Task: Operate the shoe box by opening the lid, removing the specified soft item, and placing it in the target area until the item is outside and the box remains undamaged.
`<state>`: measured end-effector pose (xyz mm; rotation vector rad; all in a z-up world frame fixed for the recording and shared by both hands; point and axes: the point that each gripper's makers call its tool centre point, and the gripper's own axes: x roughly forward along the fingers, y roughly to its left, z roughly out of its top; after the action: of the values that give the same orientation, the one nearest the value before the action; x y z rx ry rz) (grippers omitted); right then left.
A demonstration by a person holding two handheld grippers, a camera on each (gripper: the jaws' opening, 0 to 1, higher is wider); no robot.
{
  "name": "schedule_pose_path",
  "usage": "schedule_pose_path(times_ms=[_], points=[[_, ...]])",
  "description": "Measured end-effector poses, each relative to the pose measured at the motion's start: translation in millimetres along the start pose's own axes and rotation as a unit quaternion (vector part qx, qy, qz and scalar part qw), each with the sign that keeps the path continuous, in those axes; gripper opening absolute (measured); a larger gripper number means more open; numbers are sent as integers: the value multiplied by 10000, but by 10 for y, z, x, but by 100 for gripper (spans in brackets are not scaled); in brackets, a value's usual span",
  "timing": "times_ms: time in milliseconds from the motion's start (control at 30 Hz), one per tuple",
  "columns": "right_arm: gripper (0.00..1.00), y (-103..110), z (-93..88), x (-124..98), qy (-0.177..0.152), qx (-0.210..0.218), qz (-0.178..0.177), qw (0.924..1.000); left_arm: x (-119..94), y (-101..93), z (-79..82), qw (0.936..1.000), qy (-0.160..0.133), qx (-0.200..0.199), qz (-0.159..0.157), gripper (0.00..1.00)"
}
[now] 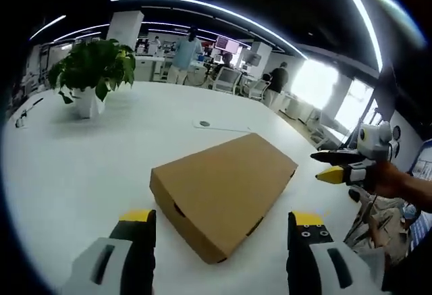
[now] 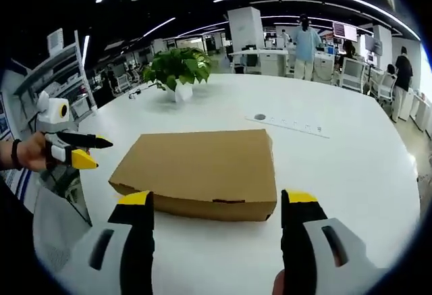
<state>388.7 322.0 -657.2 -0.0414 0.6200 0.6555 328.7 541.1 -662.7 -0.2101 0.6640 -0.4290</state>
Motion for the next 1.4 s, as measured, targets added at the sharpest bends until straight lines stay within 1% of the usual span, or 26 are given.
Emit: schedule_pose_path(times_ms=[200,300,467,500,567,600,667,733,767,833,933,1033,1100,1233,1400], points=[[72,-202,-27,199,124,150,-41,9998,123,83,-45,9999,97,-70,20,81],[71,-260,-46,285,180,269,-50,9995,190,87,-65,9999,161,-62,8,81],[68,-289,-93,448,286,381,-16,9989,325,91,-111,9996,260,-142,-17,81],[67,-282,-119,480,344,378,-13,9987,350,94,-133,9994,324,-84,7,81],[66,-271,-135,512,376,343,0,9987,383,69,-139,9993,358,-54,-23,80],[66,-276,-155,532,424,373,-7,9984,391,62,-138,9993,359,-56,-34,80],[65,-259,-161,540,419,454,1,9981,416,57,-140,9993,377,-55,-47,79],[63,-246,-190,567,453,444,6,9980,444,65,-159,9991,435,-18,-13,76],[62,-222,-206,567,487,365,58,9981,450,89,-180,9987,498,68,73,75],[62,-219,-182,553,405,375,9,9985,463,103,-202,9983,537,162,127,73],[62,-225,-177,560,412,350,17,9985,464,107,-230,9981,572,170,120,73],[62,-217,-177,558,384,334,5,9987,470,124,-237,9983,576,91,61,72],[61,-198,-182,553,378,293,40,9988,463,122,-232,9983,572,83,69,72],[61,-112,-214,534,430,280,83,9986,429,180,-233,9984,557,76,78,71],[60,29,-228,555,419,279,103,9987,318,258,-284,9986,529,-26,55,70]])
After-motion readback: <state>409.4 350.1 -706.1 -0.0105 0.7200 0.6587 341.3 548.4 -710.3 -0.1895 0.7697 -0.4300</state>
